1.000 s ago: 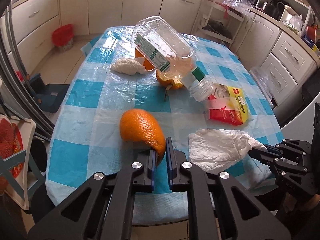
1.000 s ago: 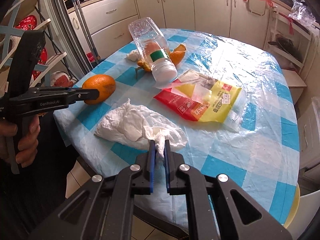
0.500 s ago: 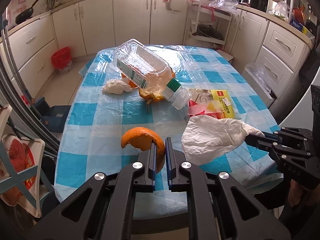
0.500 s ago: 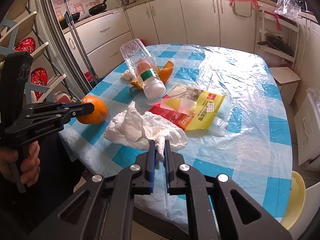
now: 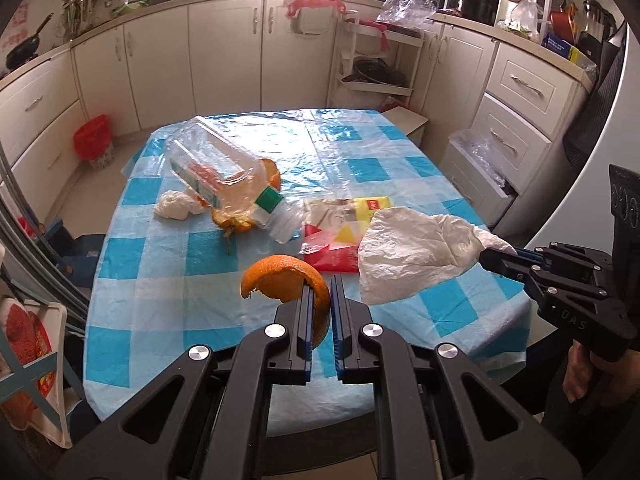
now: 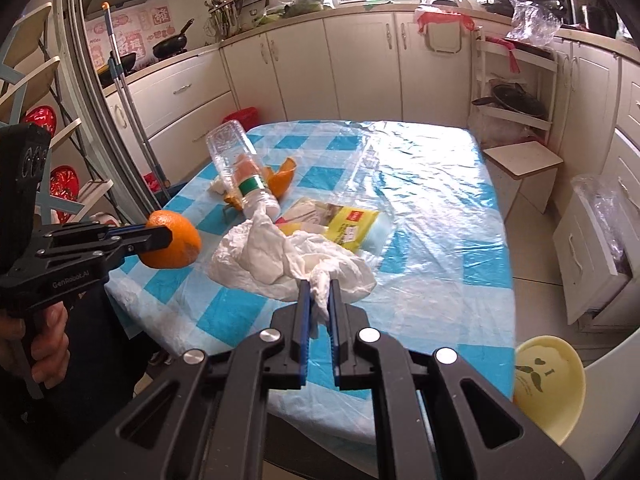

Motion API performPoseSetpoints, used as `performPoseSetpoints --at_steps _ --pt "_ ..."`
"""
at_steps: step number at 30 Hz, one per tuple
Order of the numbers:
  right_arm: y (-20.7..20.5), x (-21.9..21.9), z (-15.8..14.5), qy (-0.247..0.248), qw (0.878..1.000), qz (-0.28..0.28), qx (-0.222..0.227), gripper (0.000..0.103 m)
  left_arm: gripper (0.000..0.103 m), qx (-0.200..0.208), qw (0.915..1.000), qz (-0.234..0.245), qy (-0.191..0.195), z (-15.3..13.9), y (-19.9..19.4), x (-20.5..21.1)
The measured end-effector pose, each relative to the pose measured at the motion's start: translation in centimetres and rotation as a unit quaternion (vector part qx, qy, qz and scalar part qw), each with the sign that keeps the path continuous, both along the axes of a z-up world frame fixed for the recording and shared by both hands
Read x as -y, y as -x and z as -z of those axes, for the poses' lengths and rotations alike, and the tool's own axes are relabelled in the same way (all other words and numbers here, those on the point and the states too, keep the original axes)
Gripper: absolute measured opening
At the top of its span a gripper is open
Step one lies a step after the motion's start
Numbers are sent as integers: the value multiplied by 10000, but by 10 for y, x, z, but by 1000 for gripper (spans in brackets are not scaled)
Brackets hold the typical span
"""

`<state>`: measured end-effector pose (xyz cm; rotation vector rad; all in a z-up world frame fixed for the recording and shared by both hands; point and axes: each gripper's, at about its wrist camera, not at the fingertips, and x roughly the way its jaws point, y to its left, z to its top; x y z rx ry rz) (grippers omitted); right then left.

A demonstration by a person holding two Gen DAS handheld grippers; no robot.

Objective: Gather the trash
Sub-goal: 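Carry the orange and the tissue over to the yellow bin with both grippers, then open both grippers to drop the orange and tissue into the yellow bin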

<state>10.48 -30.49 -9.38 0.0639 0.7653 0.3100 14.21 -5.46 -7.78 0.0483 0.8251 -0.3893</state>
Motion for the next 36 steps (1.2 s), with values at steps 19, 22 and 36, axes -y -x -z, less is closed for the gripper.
performPoseSetpoints --at_steps 19,22,36 --pt "-13 173 36 1625 9583 1736 -1584 11 8 -506 9782 1941 548 7 7 217" --pt "-19 206 59 1424 9477 2023 -2017 11 8 -647 9722 2169 601 15 10 255" --pt "-42 261 122 1063 9168 2303 -3083 14 8 -1783 9533 2291 839 86 -14 348"
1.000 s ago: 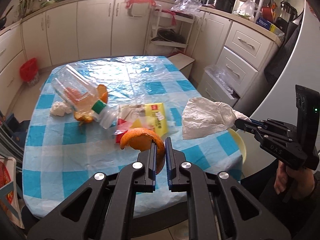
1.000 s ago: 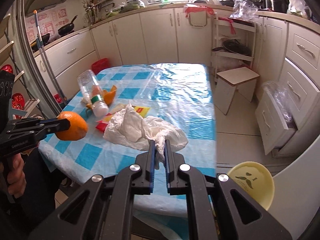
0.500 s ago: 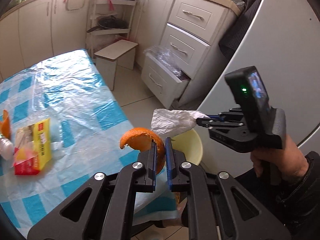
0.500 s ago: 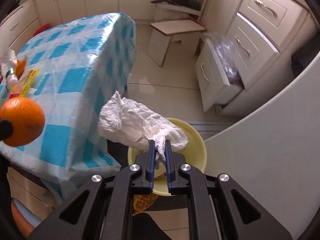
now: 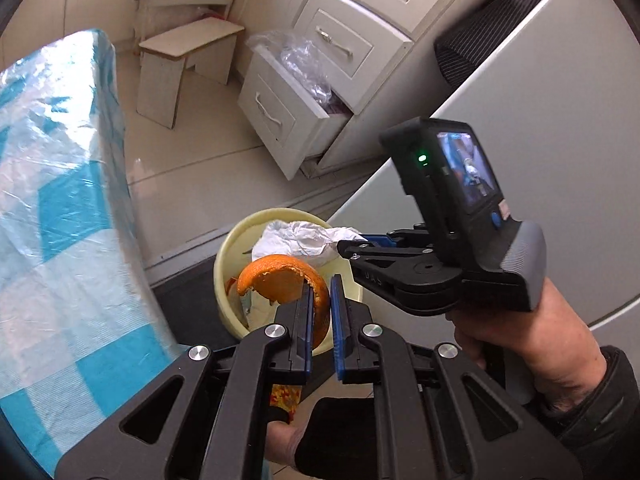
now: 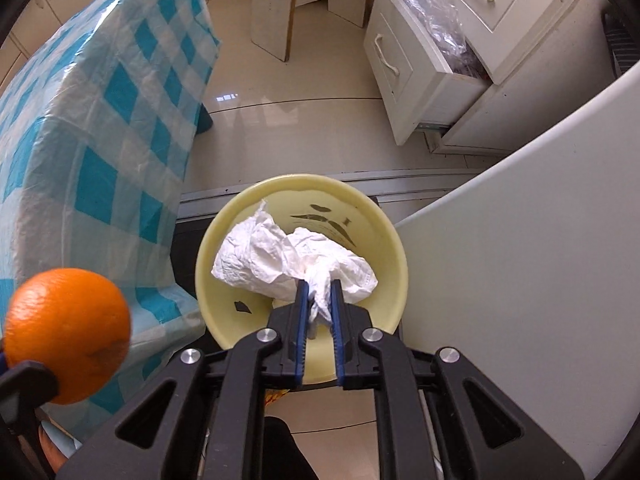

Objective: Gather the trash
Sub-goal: 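Open both grippers to drop the orange and tissue into the yellow bin, then move both grippers back over the table toward the remaining trash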

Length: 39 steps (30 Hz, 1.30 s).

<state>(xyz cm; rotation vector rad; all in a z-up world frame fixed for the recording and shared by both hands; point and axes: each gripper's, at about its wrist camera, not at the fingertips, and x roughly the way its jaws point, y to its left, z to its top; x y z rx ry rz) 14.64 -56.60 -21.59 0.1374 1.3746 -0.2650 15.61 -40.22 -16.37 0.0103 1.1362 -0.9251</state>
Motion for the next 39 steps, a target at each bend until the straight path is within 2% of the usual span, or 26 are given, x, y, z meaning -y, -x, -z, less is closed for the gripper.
performPoseSetpoints --at_steps 1,3,7,8,9,11,14,17,22,27,31,35,39 --pt "0 3 2 -24 10000 34 -20 19 8 -68 10000 2 -17 5 -2 5" --pt "1 5 3 -21 9999 89 -68 47 8 -215 9997 10 -65 14 -7 13" --pt "4 17 -8 73 9990 402 156 60 8 -452 9986 90 -263 32 -13 33" --pt "4 22 -12 123 9982 524 261 63 11 -466 9983 100 -323 35 -15 37" --pt "6 26 -18 160 9970 643 396 63 15 -491 9980 117 -384 38 -15 41" --pt "9 34 -30 265 9935 879 669 66 39 -528 9976 111 -435 40 -15 43" --pt "13 40 -49 320 9873 1073 1129 70 58 -524 9976 92 -439 39 -16 44" --pt "14 40 -63 270 9816 1089 1545 76 62 -544 9976 131 -414 34 -19 45" --pt "14 32 -85 305 9720 955 2127 76 65 -247 9987 58 -432 14 -15 30" --pt "14 20 -109 346 9587 811 2703 76 78 665 9958 -242 -577 -28 6 -21" --pt "11 0 -128 406 9492 601 3063 76 86 1128 9886 -856 -503 -60 21 -91" --pt "15 -32 -150 400 9368 320 3461 80 89 1455 9738 -1658 -551 -83 30 -166" --pt "23 -69 -174 302 9140 103 4044 85 89 1675 9514 -2491 -682 -98 37 -235"
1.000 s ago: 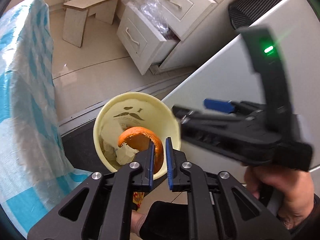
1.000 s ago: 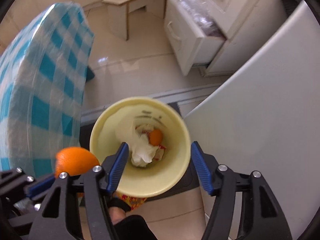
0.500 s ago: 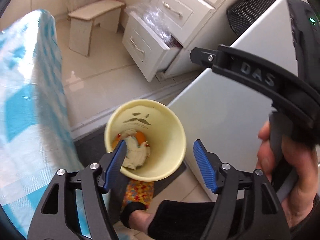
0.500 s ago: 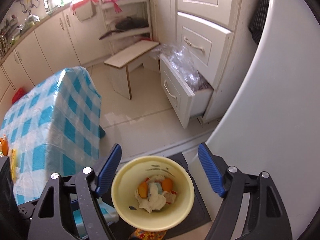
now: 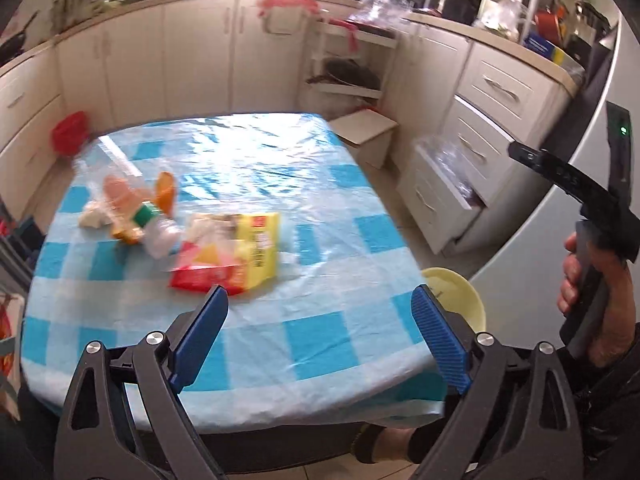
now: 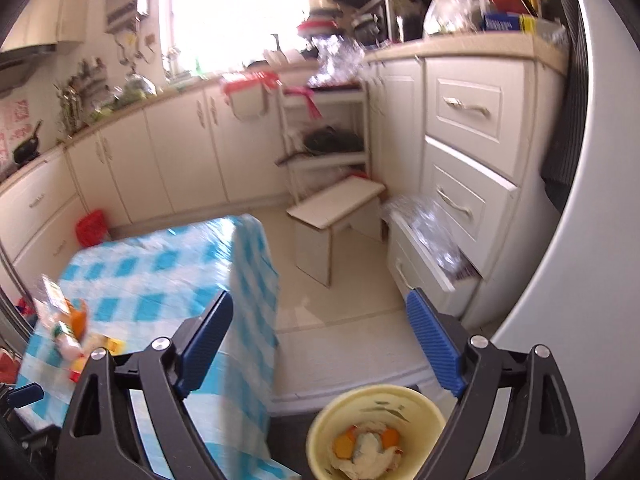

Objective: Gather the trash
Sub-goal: 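Move both grippers back over the table toward the remaining trash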

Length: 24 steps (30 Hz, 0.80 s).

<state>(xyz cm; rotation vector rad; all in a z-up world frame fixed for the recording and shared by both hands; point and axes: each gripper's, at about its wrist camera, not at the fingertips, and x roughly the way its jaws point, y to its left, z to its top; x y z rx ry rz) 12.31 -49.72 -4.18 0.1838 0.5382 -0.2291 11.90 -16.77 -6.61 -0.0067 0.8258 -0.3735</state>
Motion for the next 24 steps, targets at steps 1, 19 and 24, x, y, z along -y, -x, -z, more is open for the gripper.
performPoseSetpoints --at_steps 1,19,24 --pt "3 -10 -4 -54 9999 -74 119 85 89 35 9998 -180 20 -2 1 -15" --pt "2 -134 19 547 9895 -1341 -13 85 91 341 9932 -1101 188 -20 14 -93" --pt "-3 -136 28 513 9893 -1361 -146 85 91 318 9927 -1149 191 -18 12 -97"
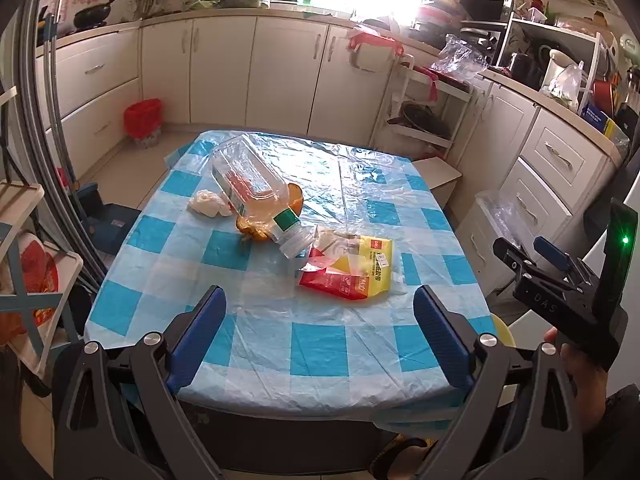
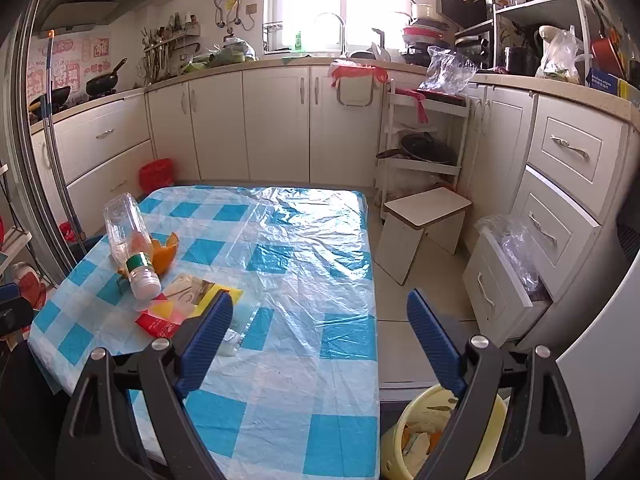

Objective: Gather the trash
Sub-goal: 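Move both grippers back over the table toward the remaining trash, then grasp the clear plastic water bottle with the left gripper and lift it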

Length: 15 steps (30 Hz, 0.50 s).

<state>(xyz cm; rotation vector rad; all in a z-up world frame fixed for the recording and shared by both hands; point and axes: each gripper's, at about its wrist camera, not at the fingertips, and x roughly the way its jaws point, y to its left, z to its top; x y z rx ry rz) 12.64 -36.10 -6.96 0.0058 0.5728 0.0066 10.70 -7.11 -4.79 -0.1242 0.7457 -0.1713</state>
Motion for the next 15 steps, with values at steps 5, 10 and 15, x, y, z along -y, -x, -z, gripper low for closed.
performPoseSetpoints --at_steps 5,10,15 --pt "0 -3 1 -6 10000 -18 -26 85 91 -48 10000 -47 33 4 -3 -2" --pt "0 -4 1 -20 10000 -36 -31 85 91 -89 9997 -177 165 7 -5 -9" --pt "-1 -6 2 1 10000 -69 -60 85 91 -124 9987 -360 325 8 -7 -20"
